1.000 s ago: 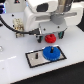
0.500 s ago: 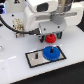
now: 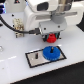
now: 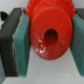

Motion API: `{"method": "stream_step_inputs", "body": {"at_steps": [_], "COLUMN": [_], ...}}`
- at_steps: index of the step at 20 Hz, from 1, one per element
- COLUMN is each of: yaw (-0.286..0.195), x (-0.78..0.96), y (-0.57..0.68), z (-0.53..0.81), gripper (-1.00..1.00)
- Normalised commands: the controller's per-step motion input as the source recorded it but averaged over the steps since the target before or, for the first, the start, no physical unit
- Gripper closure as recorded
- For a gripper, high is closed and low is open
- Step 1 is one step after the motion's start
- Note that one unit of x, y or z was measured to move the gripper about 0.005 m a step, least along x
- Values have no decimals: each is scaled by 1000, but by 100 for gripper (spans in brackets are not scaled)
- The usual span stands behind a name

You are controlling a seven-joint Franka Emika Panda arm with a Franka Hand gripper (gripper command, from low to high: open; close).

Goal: Insert the blue gear onto the right peg, followed by the red gear

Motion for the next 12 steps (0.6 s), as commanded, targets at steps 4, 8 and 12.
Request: {"method": "stream_step_inputs", "body": {"at_steps": [4,8,12], "yaw": [0,0,0], "x": [364,596,682], "y": [-50,-137,-106], "z": [625,533,445], "gripper": [100,100,100]}}
